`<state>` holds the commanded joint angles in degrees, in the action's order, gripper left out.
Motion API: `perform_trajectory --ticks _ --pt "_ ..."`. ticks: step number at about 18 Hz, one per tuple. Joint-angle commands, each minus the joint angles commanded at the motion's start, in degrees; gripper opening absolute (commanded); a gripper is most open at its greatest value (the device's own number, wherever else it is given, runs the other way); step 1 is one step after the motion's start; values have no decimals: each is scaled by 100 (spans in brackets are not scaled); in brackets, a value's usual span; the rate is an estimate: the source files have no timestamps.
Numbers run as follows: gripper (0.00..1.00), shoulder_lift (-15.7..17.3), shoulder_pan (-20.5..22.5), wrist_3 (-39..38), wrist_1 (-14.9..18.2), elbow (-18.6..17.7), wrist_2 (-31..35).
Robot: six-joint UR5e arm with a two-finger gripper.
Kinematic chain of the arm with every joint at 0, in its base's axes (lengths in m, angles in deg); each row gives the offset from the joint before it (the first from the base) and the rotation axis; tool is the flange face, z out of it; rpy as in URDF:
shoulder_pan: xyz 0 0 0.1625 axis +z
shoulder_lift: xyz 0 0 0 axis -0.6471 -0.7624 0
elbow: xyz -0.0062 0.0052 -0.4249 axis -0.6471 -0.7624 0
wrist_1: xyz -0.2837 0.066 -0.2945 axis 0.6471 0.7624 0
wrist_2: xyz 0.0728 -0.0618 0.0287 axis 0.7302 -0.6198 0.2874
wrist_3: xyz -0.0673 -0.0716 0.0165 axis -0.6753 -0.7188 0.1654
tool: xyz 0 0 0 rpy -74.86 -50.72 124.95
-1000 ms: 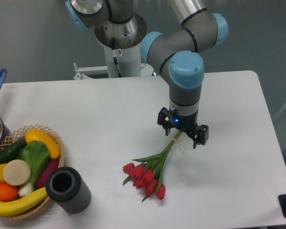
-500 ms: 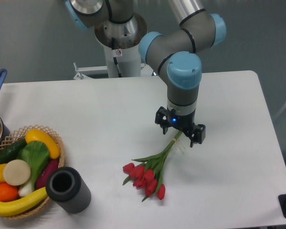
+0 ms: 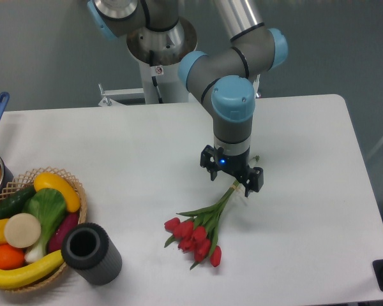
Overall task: Pick up the flowers from the table
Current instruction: 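Close the gripper around the tulip stems, then lift the gripped tulip bunch up off the table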
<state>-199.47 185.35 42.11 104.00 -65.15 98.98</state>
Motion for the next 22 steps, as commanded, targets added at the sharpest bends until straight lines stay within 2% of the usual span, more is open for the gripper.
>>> perform_trajectory --ticks 12,13,16,18,19,20,21,22 --pt "100 -439 -88 -8 -44 17 9" --pt "97 -475 -123 0 -44 44 61" --pt "79 -554 -202 -9 -70 62 290" --pt "62 -572 -202 -9 -70 70 334" --pt "45 -572 -202 -17 -79 70 334" --pt "17 -572 -202 -17 -62 79 325" --pt "6 -572 -211 -26 -70 79 325" --pt "0 -563 -228 -17 -62 88 325"
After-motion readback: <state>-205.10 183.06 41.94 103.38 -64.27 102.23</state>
